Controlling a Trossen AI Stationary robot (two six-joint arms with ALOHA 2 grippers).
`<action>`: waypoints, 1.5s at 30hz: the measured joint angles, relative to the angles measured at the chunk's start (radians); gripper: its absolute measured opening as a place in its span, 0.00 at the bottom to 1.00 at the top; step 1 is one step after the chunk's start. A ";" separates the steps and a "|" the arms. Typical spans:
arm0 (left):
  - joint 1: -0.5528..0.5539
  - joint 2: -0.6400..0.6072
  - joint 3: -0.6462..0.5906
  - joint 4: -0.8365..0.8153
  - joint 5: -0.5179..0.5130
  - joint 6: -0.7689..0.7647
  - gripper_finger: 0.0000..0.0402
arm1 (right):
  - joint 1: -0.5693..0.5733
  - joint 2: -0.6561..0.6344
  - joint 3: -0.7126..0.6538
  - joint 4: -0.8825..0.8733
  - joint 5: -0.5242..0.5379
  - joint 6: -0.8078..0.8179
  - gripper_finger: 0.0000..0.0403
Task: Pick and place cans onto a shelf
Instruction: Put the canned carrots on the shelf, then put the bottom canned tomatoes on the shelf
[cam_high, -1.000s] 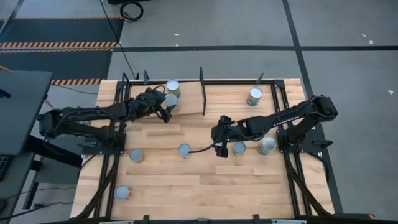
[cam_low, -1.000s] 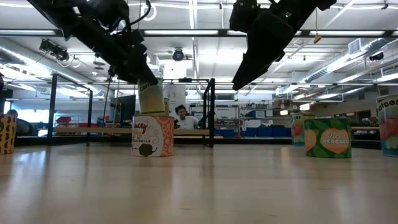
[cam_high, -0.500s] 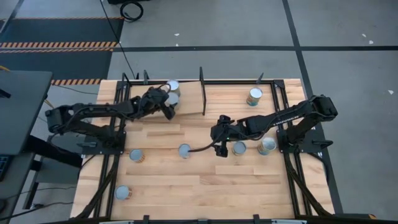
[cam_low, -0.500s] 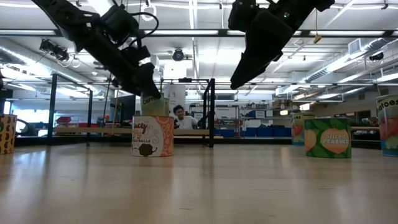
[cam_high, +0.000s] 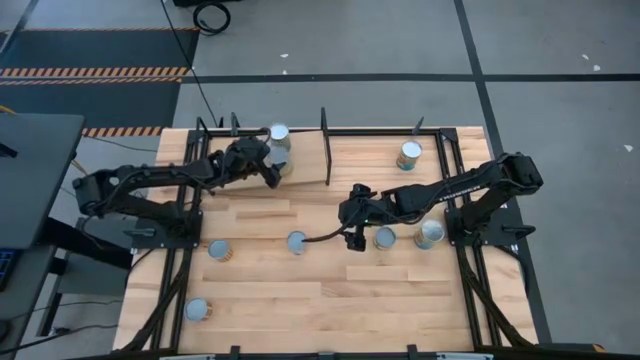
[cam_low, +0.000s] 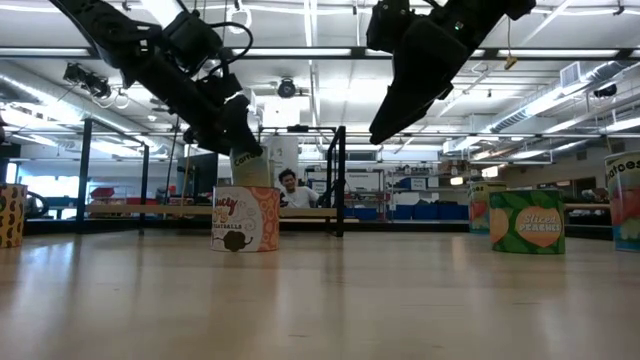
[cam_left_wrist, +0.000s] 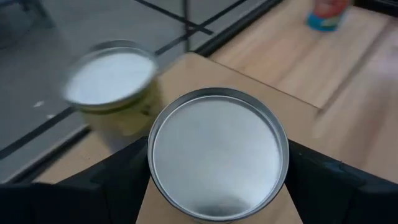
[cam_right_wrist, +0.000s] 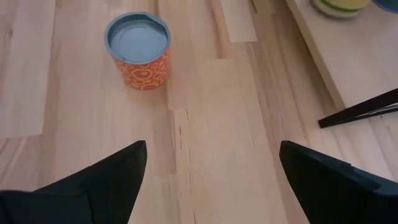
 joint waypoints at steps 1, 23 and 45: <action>-0.010 0.000 0.000 0.000 -0.002 0.000 0.81 | 0.000 0.000 0.000 0.000 0.000 0.000 0.93; -0.026 0.053 -0.001 0.048 -0.067 0.032 0.94 | 0.000 0.000 0.000 0.007 -0.005 0.002 0.93; -0.124 -0.195 0.080 0.059 -0.012 0.049 0.94 | 0.025 -0.110 0.162 -0.573 0.019 0.088 0.93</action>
